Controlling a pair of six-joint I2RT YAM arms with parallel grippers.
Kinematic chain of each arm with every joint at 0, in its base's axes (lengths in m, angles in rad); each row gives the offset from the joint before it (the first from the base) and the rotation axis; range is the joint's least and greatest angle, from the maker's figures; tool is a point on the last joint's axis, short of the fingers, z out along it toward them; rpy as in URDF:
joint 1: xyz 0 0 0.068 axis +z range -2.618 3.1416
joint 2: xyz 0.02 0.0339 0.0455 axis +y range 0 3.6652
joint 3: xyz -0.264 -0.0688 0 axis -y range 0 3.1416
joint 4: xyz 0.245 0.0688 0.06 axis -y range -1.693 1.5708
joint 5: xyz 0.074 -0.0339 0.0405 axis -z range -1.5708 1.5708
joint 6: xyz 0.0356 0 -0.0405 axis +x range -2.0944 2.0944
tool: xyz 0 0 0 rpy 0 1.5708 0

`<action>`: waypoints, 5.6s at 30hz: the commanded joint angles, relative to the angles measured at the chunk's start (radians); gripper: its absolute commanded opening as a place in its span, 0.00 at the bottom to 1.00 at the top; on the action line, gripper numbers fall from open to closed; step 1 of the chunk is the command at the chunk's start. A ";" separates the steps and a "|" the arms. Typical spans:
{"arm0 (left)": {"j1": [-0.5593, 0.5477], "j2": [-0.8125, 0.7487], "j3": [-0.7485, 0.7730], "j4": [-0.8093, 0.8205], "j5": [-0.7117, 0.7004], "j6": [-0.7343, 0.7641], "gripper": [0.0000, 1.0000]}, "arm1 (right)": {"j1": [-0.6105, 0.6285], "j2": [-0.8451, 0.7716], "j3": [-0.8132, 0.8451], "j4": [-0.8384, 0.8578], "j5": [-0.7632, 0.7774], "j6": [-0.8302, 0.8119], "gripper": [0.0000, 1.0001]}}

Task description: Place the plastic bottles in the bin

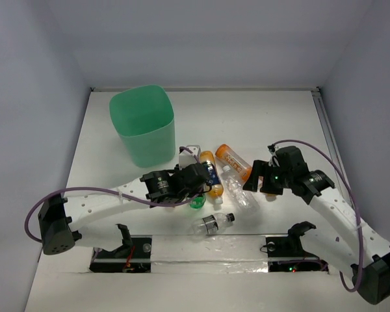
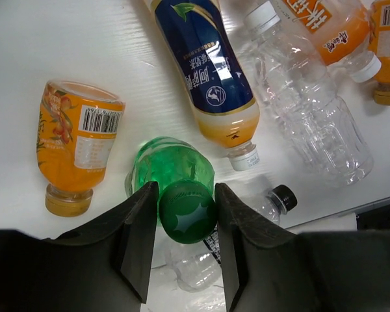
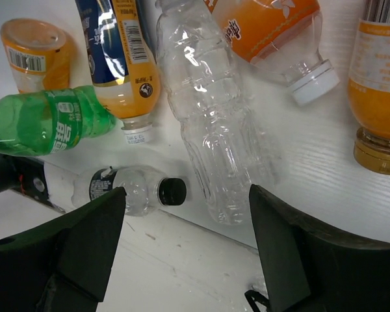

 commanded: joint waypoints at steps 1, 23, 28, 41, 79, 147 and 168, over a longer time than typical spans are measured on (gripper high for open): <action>0.004 -0.004 0.006 -0.003 -0.011 0.001 0.24 | 0.027 0.043 0.003 0.077 0.047 0.014 0.84; 0.190 -0.104 0.671 -0.270 -0.165 0.259 0.09 | 0.228 0.399 0.094 0.048 0.197 0.008 0.91; 0.401 -0.034 0.867 -0.183 -0.106 0.426 0.09 | 0.257 0.456 0.095 0.049 0.209 0.005 0.89; 0.846 0.101 0.893 -0.040 0.126 0.548 0.09 | 0.309 0.463 0.095 0.048 0.238 0.022 0.64; 0.866 -0.209 0.759 -0.049 0.542 0.383 0.56 | 0.390 1.087 1.664 0.318 0.168 0.257 0.55; -0.180 0.351 -0.054 0.233 0.355 0.517 0.77 | 0.217 -0.302 0.032 0.046 0.323 0.332 0.80; 0.113 -0.132 0.361 -0.049 0.178 0.431 0.39 | 0.217 0.100 0.184 0.181 0.125 0.045 0.25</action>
